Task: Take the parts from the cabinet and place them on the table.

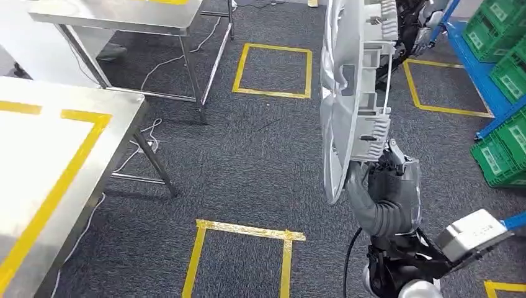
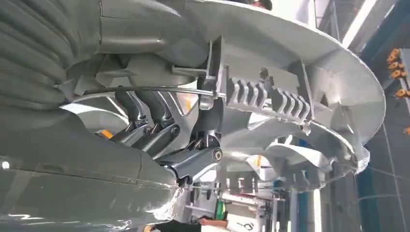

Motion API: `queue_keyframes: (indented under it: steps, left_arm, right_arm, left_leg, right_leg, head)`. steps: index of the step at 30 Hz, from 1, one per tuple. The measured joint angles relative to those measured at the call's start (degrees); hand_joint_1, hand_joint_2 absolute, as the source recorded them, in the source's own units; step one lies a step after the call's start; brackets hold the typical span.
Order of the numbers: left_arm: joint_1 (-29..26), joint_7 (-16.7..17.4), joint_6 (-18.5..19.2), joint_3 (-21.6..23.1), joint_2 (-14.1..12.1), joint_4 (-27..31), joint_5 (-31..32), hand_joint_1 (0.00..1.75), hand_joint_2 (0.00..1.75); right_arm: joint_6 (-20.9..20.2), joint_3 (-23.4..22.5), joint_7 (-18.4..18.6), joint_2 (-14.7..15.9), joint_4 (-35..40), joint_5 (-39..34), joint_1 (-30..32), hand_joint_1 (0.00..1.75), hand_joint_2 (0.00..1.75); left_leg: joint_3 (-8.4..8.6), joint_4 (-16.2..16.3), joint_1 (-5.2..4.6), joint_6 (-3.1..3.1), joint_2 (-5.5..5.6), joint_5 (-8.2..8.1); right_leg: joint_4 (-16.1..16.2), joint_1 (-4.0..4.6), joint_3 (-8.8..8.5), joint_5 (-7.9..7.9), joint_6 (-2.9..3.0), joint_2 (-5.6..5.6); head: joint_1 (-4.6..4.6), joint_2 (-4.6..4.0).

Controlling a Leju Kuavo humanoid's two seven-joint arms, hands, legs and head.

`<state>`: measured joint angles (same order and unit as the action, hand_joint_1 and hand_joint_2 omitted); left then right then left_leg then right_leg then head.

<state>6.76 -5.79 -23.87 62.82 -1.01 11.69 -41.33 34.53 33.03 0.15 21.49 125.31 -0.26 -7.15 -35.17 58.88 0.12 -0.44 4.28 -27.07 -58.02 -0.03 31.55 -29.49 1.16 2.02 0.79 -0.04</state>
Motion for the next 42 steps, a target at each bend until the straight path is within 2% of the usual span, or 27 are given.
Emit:
queue_keyframes:
  steps: [1, 2, 3, 5, 6, 7, 9, 11, 12, 13, 16, 17, 18, 20, 25, 26, 27, 28, 29, 30, 33, 34, 35, 36, 39, 40, 42]
  left_arm:
    - [-0.03, -0.02, 0.0, 0.0, -0.02, 0.0, 0.02, 0.0, 1.75]
    - [-0.09, 0.0, 0.0, 0.0, -0.04, 0.0, 0.02, 0.0, 1.75]
    - [-0.05, 0.0, 0.0, 0.0, -0.04, 0.0, 0.07, 0.0, 1.75]
    - [0.0, 0.0, 0.0, 0.0, -0.04, 0.0, 0.09, 0.0, 1.75]
    - [0.0, -0.04, 0.0, -0.02, -0.04, 0.0, 0.09, 0.0, 1.75]
    - [0.03, -0.04, 0.0, -0.02, -0.04, 0.0, 0.11, 0.0, 1.75]
    - [0.01, 0.07, 0.0, -0.02, -0.04, 0.0, 0.11, 0.0, 1.75]
    - [-0.07, 0.2, 0.0, 0.0, -0.07, 0.0, 0.18, 0.0, 1.75]
    - [0.08, 0.22, 0.02, 0.0, -0.02, 0.0, 0.17, 0.0, 1.75]
    - [0.22, 0.22, 0.02, 0.0, 0.0, 0.0, 0.18, 0.0, 1.75]
    - [0.09, 0.35, 0.02, -0.02, -0.13, -0.02, 0.11, 0.0, 1.75]
    - [0.1, 0.35, 0.02, -0.02, -0.15, -0.02, 0.09, 0.0, 1.75]
    - [0.13, 0.33, 0.02, -0.02, -0.15, -0.02, 0.09, 0.0, 1.75]
    - [0.21, 0.31, 0.02, -0.02, -0.13, 0.0, 0.09, 0.0, 1.75]
    - [0.2, 0.31, 0.02, -0.02, -0.11, 0.0, 0.09, 0.0, 1.75]
    - [0.18, 0.31, 0.02, 0.0, -0.11, 0.0, 0.09, 0.0, 1.75]
    - [0.1, 0.33, 0.02, 0.0, -0.18, 0.0, 0.09, 0.0, 1.75]
    - [0.1, 0.33, 0.02, 0.0, -0.15, 0.0, 0.09, 0.0, 1.75]
    - [0.08, 0.33, 0.02, 0.0, -0.09, 0.0, 0.09, 0.0, 1.75]
    - [0.21, 0.31, 0.02, 0.0, -0.09, 0.0, 0.09, 0.0, 1.75]
    - [-0.03, 0.31, 0.02, 0.0, -0.07, 0.0, 0.09, 0.0, 1.75]
    - [-0.07, 0.31, 0.02, 0.0, -0.09, -0.02, 0.09, 0.0, 1.75]
    - [-0.09, 0.31, 0.02, 0.0, -0.11, -0.02, 0.09, 0.0, 1.75]
    - [-0.05, 0.31, 0.02, 0.0, -0.11, 0.0, 0.09, 0.0, 1.75]
    - [0.04, 0.28, 0.02, -0.02, -0.09, 0.0, 0.04, 0.0, 1.75]
    - [0.05, 0.26, 0.02, -0.02, -0.09, 0.0, 0.04, 0.0, 1.75]
    - [0.01, 0.28, 0.02, 0.0, -0.07, 0.0, 0.04, 0.0, 1.75]
  right_arm:
    - [0.0, 0.04, 0.0, -0.02, 0.0, 0.11, 0.08, 1.75, 1.75]
    - [0.0, 0.04, 0.0, -0.02, 0.0, 0.22, 0.15, 1.75, 1.75]
    - [0.02, 0.04, -0.02, -0.02, 0.04, 0.28, 0.33, 1.75, 1.75]
    - [0.02, 0.04, -0.02, -0.02, 0.0, 0.28, 0.6, 1.75, 1.75]
    - [0.02, 0.04, -0.02, -0.02, 0.0, 0.28, 0.74, 1.75, 1.75]
    - [0.02, 0.04, -0.02, -0.02, 0.0, 0.28, 0.81, 1.75, 1.75]
    - [0.02, 0.04, -0.02, -0.04, -0.02, 0.28, 0.92, 1.75, 1.75]
    - [0.0, 0.04, -0.02, -0.04, 0.0, 0.37, 0.97, 1.75, 1.75]
    - [0.0, 0.04, -0.02, -0.04, 0.02, 0.5, 1.09, 1.75, 1.75]
    - [0.0, 0.04, -0.02, -0.02, 0.02, 0.74, 1.21, 1.75, 1.75]
    - [0.0, 0.11, 0.0, -0.11, 0.04, 1.14, 1.32, 1.75, 1.75]
    - [0.0, 0.11, 0.0, -0.09, 0.04, 1.2, 1.33, 1.75, 1.75]
    - [0.0, 0.11, 0.0, -0.11, 0.04, 1.31, 1.34, 1.75, 1.75]
    - [-0.09, 0.15, 0.0, -0.02, 0.07, 1.42, 1.5, 1.75, 1.75]
    - [-0.11, 0.2, 0.0, -0.04, 0.07, 1.44, 1.54, 1.75, 1.75]
    - [-0.11, 0.22, 0.0, -0.04, 0.04, 1.44, 1.7, 1.75, 1.75]
    - [-0.11, 0.22, 0.0, -0.04, 0.02, 1.44, 1.96, 1.75, 1.75]
    - [-0.11, 0.2, 0.0, -0.04, 0.04, 1.44, 1.96, 1.75, 1.75]
    - [-0.11, 0.2, 0.0, -0.04, 0.04, 1.44, 1.93, 1.75, 1.75]
    - [-0.09, 0.2, 0.0, -0.07, 0.04, 1.44, 1.97, 1.75, 1.75]
    - [-0.11, 0.2, 0.0, -0.07, 0.13, 1.46, 1.98, 1.75, 1.75]
    - [-0.11, 0.2, 0.0, -0.07, 0.13, 1.46, 1.93, 1.75, 1.75]
    - [-0.09, 0.24, 0.0, -0.07, 0.13, 1.44, 1.98, 1.75, 1.75]
    - [-0.07, 0.2, 0.0, -0.07, 0.15, 1.46, 1.96, 1.75, 1.75]
    - [-0.07, 0.24, 0.0, -0.04, 0.13, 1.46, 2.14, 1.75, 1.75]
    - [-0.07, 0.26, 0.0, -0.04, 0.13, 1.46, 2.13, 1.75, 1.75]
    - [-0.07, 0.26, 0.0, -0.09, 0.13, 1.46, 2.11, 1.75, 1.75]
  left_leg:
    - [0.05, -0.22, -0.27, -0.36, 0.41, 0.13]
    - [-0.29, 0.7, -0.29, -0.37, -2.22, -1.0]
    - [-1.51, 3.12, -0.21, -0.6, -3.88, -2.92]
    - [-5.75, 12.11, 0.32, -1.34, -4.33, -7.26]
    - [-7.48, 15.77, 0.43, -1.67, -4.32, -8.43]
    - [-7.88, 16.93, 0.52, -1.95, -4.33, -8.21]
    - [-4.81, 11.61, 0.79, -2.21, -4.58, -4.43]
    - [0.56, 1.66, 0.92, -2.21, -6.7, -0.53]
    - [1.15, 0.73, 0.04, -2.15, -8.36, -1.69]
    - [0.97, 0.36, 0.25, -1.03, -7.96, -1.47]
    - [0.73, 0.39, -0.1, -0.23, -6.47, -1.46]
    - [0.93, 0.08, 0.15, 0.3, -5.94, -1.23]
    - [0.95, 0.08, 0.21, 0.51, -5.42, -1.18]
    - [1.01, 0.08, 0.19, 1.0, -4.54, -1.15]
    - [1.0, 0.09, 0.17, 1.07, -4.24, -1.12]
    - [1.02, 0.1, 0.08, 1.15, -3.71, -1.11]
    - [1.37, 0.12, -0.11, 1.19, -1.76, -1.12]
    - [1.51, 0.12, -0.13, 1.18, -1.21, -1.13]
    - [1.43, 0.04, -0.05, 1.1, -0.94, -1.15]
    - [1.0, 0.37, -0.47, 0.8, -0.48, -1.12]
    - [0.43, 0.11, 0.03, -0.06, 0.07, -0.62]
    - [0.35, 0.33, -0.08, -0.38, -0.2, -1.06]
    - [-0.06, 1.35, -0.33, -0.62, -3.21, -2.08]
    - [-1.21, 4.0, -0.21, -0.92, -4.52, -3.98]
    - [-7.28, 17.1, 0.25, -1.56, -4.41, -9.66]
    - [-7.72, 18.06, 0.34, -1.61, -4.35, -9.33]
    - [-4.44, 11.96, 0.38, -1.58, -4.61, -5.07]
  right_leg:
    - [0.92, -0.23, -0.32, 0.41, -0.02, -0.55]
    - [1.72, -0.44, -0.8, 0.83, -0.01, -1.27]
    - [1.92, -0.46, -0.9, 0.98, 0.23, -1.43]
    - [1.89, -0.42, -0.86, 0.97, 0.3, -2.49]
    - [1.86, -0.41, -0.85, 0.95, 0.29, -3.02]
    - [1.8, -0.43, -0.85, 0.94, 0.28, -3.49]
    - [1.57, -0.47, -0.89, 0.71, -0.05, -4.11]
    - [1.0, -0.51, -0.92, 0.19, -0.6, -4.61]
    - [0.73, -0.08, -0.69, -0.05, -1.02, -4.79]
    - [0.34, -0.06, -0.51, -0.18, -1.28, -4.98]
    - [0.63, -0.29, -0.93, -0.2, -1.65, -6.31]
    - [0.32, -0.5, -0.8, -0.89, -2.12, -6.45]
    - [-1.22, -0.69, -0.4, -2.36, -2.27, -4.79]
    - [-9.59, -0.65, 3.19, -6.85, -2.3, -2.94]
    - [-11.95, -0.64, 4.28, -7.76, -2.3, -2.76]
    - [-16.69, -0.62, 6.55, -9.26, -2.24, -2.48]
    - [-11.66, -0.6, 5.03, -3.53, -1.49, -2.15]
    - [-6.14, -0.6, 2.82, -0.4, -1.16, -1.54]
    - [-2.0, -0.6, 1.32, 0.88, -0.88, 0.03]
    - [-1.08, -0.6, 0.89, 0.74, -0.88, 0.47]
    - [-0.48, -0.31, 0.8, 0.28, -0.84, -0.1]
    - [0.33, -0.66, 0.59, 0.65, -0.33, -0.72]
    - [0.59, -0.61, 0.27, 0.87, -0.08, -1.2]
    - [0.61, -0.51, 0.24, 0.89, 0.24, -1.52]
    - [0.54, -0.36, 0.3, 0.8, 0.36, -3.06]
    - [0.53, -0.35, 0.28, 0.78, 0.34, -3.48]
    - [0.51, -0.36, 0.1, 0.62, 0.14, -4.16]
  head:
    - [-0.09, 0.0]
    - [-0.24, 0.0]
    - [-0.77, -0.02]
    - [-1.25, -0.02]
    - [-1.4, 0.0]
    - [-1.49, -0.02]
    - [-1.71, 0.0]
    - [-1.92, -0.02]
    - [-2.23, 0.0]
    - [-2.1, 0.0]
    - [-1.73, 0.0]
    - [-1.71, 0.0]
    - [-1.64, 0.0]
    - [-1.07, 0.0]
    - [-0.94, 0.0]
    - [-0.66, -0.02]
    - [-0.48, 0.0]
    - [-0.48, 0.0]
    - [-0.46, 0.0]
    - [-0.68, 0.0]
    - [-0.46, 0.0]
    - [-0.57, 0.0]
    - [-0.78, -0.02]
    - [-1.2, 0.0]
    - [-1.84, -0.02]
    - [-1.9, 0.0]
    - [-1.95, 0.0]
